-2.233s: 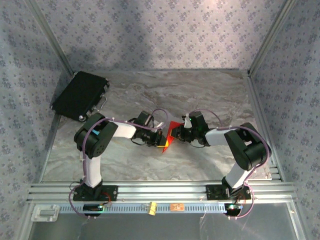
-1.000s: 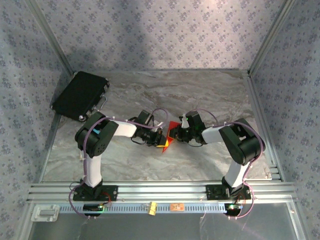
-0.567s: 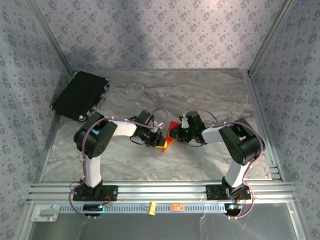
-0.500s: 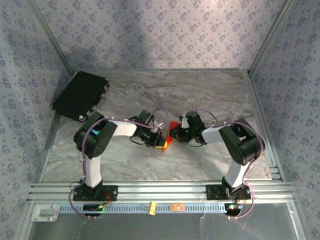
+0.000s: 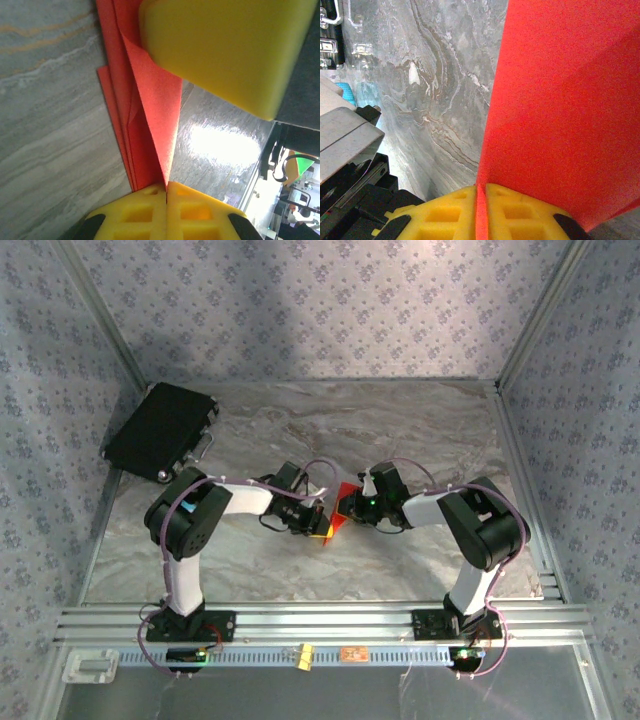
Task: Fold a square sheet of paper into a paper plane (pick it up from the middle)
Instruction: Fold the wing for the fifth time at the center of the table.
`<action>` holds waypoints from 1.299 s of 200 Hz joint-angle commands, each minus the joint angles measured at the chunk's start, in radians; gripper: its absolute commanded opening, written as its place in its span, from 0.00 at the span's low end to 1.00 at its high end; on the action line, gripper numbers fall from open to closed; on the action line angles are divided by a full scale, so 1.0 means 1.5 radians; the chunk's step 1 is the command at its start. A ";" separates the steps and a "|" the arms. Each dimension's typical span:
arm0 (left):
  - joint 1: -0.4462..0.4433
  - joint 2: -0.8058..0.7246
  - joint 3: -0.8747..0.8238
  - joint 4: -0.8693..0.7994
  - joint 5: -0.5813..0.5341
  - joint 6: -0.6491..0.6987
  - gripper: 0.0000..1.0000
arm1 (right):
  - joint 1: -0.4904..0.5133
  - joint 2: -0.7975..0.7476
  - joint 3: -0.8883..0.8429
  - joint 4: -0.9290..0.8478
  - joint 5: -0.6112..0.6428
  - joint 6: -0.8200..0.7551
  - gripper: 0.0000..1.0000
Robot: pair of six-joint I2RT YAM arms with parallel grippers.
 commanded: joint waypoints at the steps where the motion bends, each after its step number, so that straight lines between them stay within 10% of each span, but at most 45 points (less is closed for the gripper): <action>1: -0.006 -0.008 -0.039 -0.089 -0.024 0.010 0.07 | 0.005 0.035 -0.012 -0.089 0.080 0.001 0.14; 145: -0.009 -0.046 -0.076 -0.108 -0.055 0.007 0.00 | 0.009 0.027 -0.022 -0.080 0.087 0.014 0.14; 187: -0.008 -0.055 -0.077 -0.118 -0.087 0.008 0.14 | 0.009 0.024 -0.020 -0.083 0.087 0.013 0.14; 260: -0.009 -0.060 -0.083 -0.120 -0.093 0.009 0.00 | 0.009 0.019 -0.022 -0.084 0.087 0.014 0.14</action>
